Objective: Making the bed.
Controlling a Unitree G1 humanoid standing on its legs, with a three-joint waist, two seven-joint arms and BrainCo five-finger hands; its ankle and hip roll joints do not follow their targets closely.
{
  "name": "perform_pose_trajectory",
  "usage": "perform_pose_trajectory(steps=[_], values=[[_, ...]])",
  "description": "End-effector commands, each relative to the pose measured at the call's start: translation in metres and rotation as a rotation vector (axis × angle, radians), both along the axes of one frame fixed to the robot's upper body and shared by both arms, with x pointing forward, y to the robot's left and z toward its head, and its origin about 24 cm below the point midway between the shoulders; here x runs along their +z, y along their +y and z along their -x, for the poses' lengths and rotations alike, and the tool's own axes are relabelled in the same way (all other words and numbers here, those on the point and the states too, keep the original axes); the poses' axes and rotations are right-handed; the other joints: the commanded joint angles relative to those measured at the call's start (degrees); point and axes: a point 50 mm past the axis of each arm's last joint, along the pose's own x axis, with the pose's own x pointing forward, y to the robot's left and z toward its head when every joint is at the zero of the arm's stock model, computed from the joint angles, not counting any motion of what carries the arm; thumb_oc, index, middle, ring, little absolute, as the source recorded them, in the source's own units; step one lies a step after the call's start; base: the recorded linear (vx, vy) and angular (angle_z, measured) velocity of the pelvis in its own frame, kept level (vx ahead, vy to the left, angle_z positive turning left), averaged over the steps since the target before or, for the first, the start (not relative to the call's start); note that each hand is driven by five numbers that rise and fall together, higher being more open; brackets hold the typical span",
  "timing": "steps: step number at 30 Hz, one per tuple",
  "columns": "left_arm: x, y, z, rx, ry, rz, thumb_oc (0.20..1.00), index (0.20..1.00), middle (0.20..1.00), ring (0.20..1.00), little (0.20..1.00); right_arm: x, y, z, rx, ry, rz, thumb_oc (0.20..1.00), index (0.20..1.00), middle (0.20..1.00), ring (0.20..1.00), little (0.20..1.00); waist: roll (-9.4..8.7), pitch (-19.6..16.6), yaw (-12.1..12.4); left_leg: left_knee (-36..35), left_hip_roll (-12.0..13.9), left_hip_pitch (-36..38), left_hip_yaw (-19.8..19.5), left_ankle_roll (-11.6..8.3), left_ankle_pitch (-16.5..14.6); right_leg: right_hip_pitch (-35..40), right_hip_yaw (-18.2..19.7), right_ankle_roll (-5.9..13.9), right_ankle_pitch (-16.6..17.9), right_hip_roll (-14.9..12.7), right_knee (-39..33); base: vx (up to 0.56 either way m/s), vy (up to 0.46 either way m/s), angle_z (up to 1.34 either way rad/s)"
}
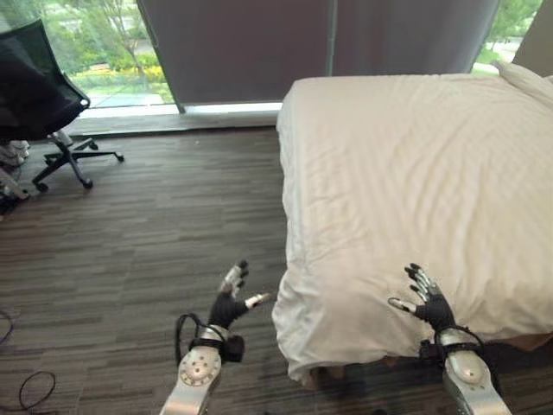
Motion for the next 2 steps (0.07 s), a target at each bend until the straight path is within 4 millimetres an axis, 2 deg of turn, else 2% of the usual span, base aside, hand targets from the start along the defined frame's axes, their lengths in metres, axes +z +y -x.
perform_pose_trajectory(steps=[1,2], values=[[0.0227,0.0047,-0.0221,-0.034,-0.11,-0.077,1.0,1.0,1.0,1.0,1.0,0.0247,-0.004,-0.0185,-0.016,-0.134,-0.008,1.0,1.0,1.0,1.0,1.0,-0.38,2.44,0.34,0.7,3.87,3.35,-0.69,-1.43,0.84,2.01,-0.7,3.82,1.11,-3.29,2.33,0.04,0.005,0.04],[0.0196,0.0021,-0.0212,-0.042,-0.096,-0.079,1.0,1.0,1.0,1.0,1.0,0.0223,-0.0028,-0.0172,-0.02,-0.126,-0.02,1.0,1.0,1.0,1.0,1.0,-0.33,2.49,0.27,0.7,3.85,3.63,-0.68,-1.46,0.48,2.16,-0.62,3.9,0.89,-3.24,2.39,0.0,0.0,0.0]])
